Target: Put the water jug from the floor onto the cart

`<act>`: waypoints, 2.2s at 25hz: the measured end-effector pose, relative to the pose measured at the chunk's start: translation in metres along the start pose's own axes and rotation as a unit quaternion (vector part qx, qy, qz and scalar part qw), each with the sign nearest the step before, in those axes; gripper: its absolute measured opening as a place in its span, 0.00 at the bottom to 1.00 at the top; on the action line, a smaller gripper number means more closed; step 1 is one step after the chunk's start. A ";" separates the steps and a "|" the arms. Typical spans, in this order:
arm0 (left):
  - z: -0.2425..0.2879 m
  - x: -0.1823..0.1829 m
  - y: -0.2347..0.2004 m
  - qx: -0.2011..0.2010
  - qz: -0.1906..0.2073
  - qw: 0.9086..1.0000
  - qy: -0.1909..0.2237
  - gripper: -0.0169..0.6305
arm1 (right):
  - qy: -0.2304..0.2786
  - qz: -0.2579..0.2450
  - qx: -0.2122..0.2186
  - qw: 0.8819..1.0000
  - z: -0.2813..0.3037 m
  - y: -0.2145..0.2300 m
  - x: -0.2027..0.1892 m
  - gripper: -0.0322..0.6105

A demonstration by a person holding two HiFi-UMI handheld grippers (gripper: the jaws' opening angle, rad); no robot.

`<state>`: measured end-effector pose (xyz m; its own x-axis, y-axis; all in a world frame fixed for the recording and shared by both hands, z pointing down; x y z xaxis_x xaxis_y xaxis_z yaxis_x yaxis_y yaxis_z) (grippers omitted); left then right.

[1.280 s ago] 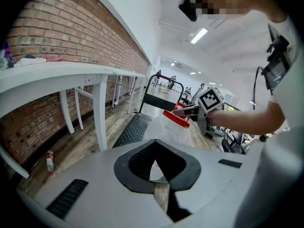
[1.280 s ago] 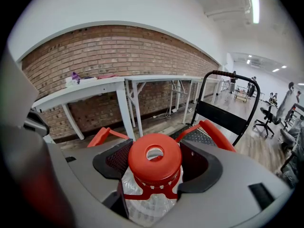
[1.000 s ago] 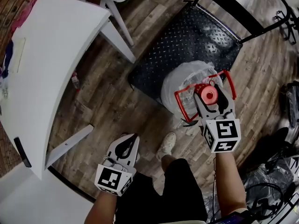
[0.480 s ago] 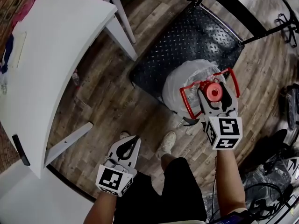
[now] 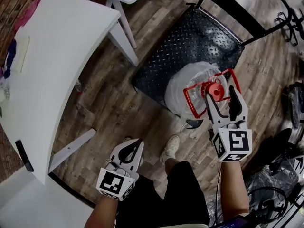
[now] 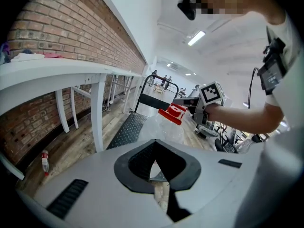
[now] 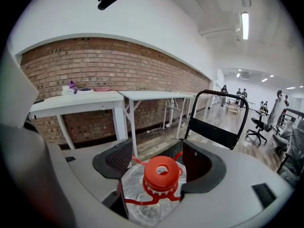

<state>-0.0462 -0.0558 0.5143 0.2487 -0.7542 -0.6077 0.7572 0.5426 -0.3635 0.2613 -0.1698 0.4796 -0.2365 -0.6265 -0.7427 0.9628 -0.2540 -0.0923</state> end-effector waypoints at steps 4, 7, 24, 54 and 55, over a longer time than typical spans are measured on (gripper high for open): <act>-0.014 0.007 0.001 -0.013 0.020 1.000 0.010 0.02 | 0.023 -0.007 -0.008 1.000 -0.032 -0.015 0.015 0.54; -0.035 0.017 0.004 -0.020 0.040 0.999 0.022 0.02 | 0.036 -0.008 0.000 0.999 -0.063 -0.033 0.028 0.54; -0.197 0.041 0.037 -0.103 0.131 0.983 0.080 0.02 | 0.104 0.079 -0.097 0.987 -0.288 -0.137 0.054 0.22; -0.315 0.036 0.223 -0.047 0.189 0.962 0.189 0.02 | 0.158 0.080 -0.061 0.982 -0.507 -0.120 -0.046 0.05; -0.317 0.034 0.227 -0.049 0.192 0.962 0.188 0.02 | 0.157 0.081 -0.063 0.982 -0.510 -0.120 -0.049 0.05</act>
<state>-0.0570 0.1588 0.1875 0.2484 -0.3146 -0.9162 0.5890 0.7999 -0.1150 0.2240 0.2670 0.1889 -0.0461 -0.3881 -0.9205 0.9976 -0.0647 -0.0227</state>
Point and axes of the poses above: the fingertips, and each gripper's own axes: z forward along the fingers, y to its right, x out of its top, the point moved 9 cm from there along -z, backward along the fingers, and after that the axes turned 14 degrees about -y, right-handed, at the moved point
